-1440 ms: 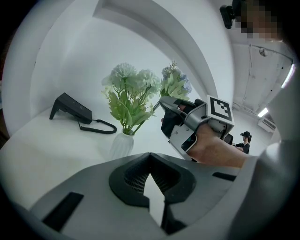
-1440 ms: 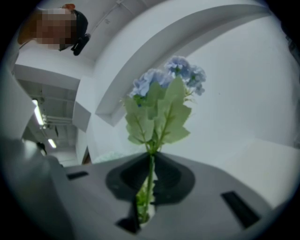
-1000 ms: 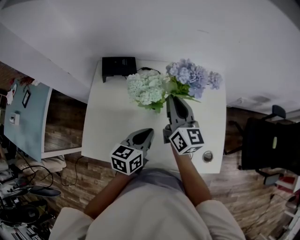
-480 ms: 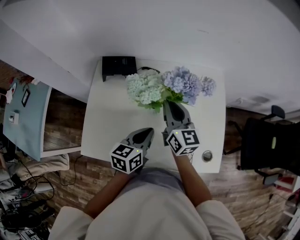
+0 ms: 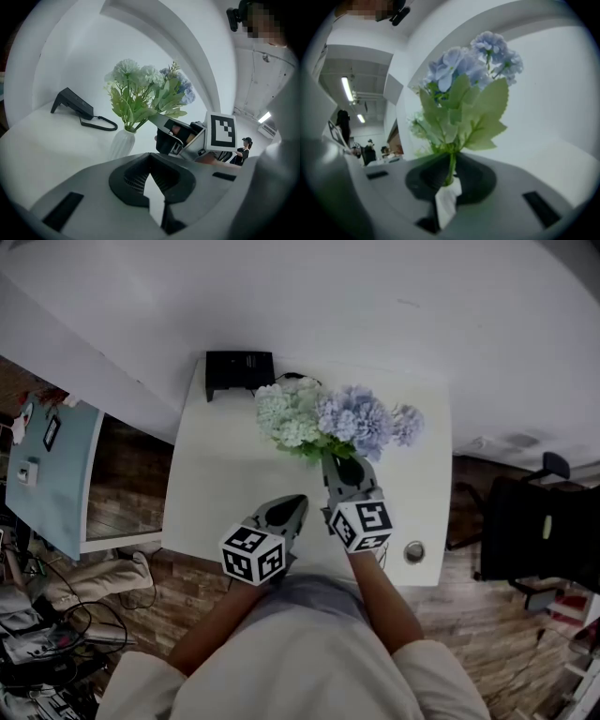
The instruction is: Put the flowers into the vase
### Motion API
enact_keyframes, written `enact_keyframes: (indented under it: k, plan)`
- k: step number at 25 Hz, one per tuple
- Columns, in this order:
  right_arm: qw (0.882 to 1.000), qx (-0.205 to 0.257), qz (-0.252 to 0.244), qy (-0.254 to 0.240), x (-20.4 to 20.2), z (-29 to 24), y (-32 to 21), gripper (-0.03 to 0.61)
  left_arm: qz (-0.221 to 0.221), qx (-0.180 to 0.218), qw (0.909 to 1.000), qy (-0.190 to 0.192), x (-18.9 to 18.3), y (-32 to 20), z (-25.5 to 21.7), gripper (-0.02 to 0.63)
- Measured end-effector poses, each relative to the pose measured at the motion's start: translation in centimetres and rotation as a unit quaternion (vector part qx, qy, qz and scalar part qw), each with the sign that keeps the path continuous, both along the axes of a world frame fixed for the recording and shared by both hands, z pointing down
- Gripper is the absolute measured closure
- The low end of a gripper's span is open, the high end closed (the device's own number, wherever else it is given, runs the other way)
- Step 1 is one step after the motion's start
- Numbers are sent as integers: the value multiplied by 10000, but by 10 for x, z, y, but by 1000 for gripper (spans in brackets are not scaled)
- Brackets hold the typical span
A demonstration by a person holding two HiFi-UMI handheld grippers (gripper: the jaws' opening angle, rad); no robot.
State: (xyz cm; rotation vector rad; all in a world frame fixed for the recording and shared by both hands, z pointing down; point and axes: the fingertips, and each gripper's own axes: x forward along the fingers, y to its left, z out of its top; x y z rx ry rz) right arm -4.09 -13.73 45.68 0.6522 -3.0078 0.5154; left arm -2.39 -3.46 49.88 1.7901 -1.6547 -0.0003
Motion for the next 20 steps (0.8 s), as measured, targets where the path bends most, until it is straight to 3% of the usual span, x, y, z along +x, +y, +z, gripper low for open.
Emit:
enact_keyframes:
  k: [8,16,20]
  plan:
    - [9996,46,-195,182,-2,10,9,531,2,-8,10000,28,2,0,3,591]
    - [9958,294,-548,667,-6,24,21,529,-10,-11,10000,72,3,0,3,591]
    - [9941,283,-652,824,-6,31,26,486,-28,-20,9999,102,3,1,5,591]
